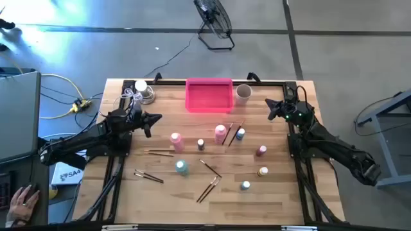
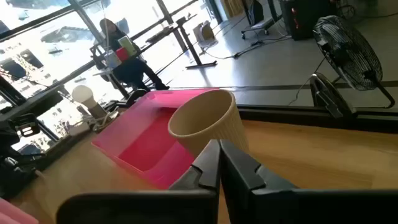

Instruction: Pick & Place Paint Supplies

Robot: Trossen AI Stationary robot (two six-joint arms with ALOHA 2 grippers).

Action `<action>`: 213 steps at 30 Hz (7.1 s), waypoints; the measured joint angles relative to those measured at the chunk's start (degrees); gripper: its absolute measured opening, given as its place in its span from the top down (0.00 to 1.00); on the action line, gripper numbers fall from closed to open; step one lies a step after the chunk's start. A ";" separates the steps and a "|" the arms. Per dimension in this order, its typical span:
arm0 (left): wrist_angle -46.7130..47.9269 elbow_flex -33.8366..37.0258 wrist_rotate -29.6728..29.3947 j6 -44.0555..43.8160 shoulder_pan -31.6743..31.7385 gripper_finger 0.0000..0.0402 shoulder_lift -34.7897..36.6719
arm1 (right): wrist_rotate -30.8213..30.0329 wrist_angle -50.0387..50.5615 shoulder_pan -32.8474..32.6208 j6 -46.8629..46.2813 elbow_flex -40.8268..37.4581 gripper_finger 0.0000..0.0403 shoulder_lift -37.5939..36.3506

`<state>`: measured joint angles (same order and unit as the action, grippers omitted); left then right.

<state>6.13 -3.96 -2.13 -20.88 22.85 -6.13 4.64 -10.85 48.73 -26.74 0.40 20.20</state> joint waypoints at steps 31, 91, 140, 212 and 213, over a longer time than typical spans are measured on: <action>0.00 0.01 0.00 0.00 -0.02 1.00 -0.01 | 0.01 0.00 0.02 0.01 0.02 0.99 -0.02; 0.00 0.00 0.00 0.00 0.00 1.00 0.00 | 0.01 0.00 0.00 0.00 0.01 0.99 -0.01; 0.00 0.00 0.55 -8.37 -0.02 1.00 0.00 | 0.00 0.00 0.02 0.00 0.02 0.99 0.00; -0.04 0.02 0.64 -13.75 -0.01 1.00 -0.02 | 0.37 -0.09 0.02 0.00 0.00 0.99 -0.02; -0.02 0.01 0.63 -13.75 -0.02 1.00 0.00 | 0.37 -0.09 0.00 0.00 0.01 0.99 -0.01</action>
<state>6.11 -3.95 -1.50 -34.63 22.83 -6.13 5.02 -10.94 48.73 -26.74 0.42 20.19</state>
